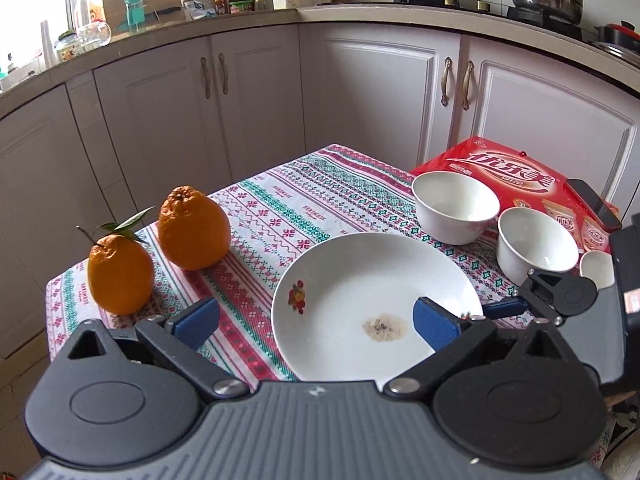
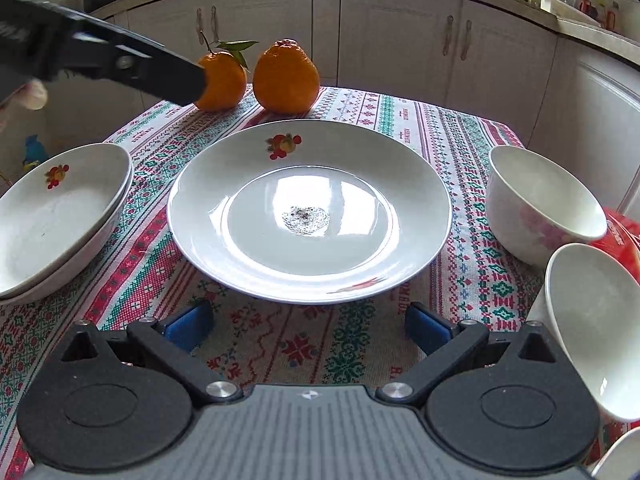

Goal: Organize plates and bowls

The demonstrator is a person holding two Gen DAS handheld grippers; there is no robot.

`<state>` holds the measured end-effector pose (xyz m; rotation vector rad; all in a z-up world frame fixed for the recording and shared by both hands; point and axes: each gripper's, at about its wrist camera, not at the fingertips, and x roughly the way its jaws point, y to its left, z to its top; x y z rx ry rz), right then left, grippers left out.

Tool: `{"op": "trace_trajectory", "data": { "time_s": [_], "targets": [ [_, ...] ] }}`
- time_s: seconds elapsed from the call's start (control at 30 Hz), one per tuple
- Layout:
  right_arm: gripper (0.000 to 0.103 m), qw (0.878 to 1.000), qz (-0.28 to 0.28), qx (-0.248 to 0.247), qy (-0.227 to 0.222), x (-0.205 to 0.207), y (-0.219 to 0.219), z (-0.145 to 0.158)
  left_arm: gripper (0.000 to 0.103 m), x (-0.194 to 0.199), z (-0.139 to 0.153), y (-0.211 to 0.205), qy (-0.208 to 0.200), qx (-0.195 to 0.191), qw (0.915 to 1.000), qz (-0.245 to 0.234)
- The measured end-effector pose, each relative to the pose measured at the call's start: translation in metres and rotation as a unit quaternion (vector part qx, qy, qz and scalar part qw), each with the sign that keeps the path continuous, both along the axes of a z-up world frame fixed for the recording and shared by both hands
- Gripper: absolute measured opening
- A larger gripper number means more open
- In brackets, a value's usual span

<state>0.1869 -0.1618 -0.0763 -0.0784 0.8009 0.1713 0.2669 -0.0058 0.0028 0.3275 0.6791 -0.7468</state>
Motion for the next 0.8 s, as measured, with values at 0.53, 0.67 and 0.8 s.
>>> {"op": "trace_trajectory", "data": {
  "time_s": [0.53,0.67,0.8],
  "targets": [
    [0.103,1.0,0.008,0.001,-0.009,0.007,-0.003,0.0,0.102,0.082,-0.051,-0.062,0.095,0.064,0.9915,-0.061],
    [0.103,1.0,0.005,0.0,-0.01,0.011,-0.004,-0.001,0.101,0.095,-0.058,-0.07,0.124,0.068,0.9874,-0.071],
    [0.103,1.0,0.007,0.001,-0.011,0.012,-0.004,-0.001,0.099,0.103,-0.064,-0.075,0.15,0.078,0.9821,-0.083]
  ]
}}
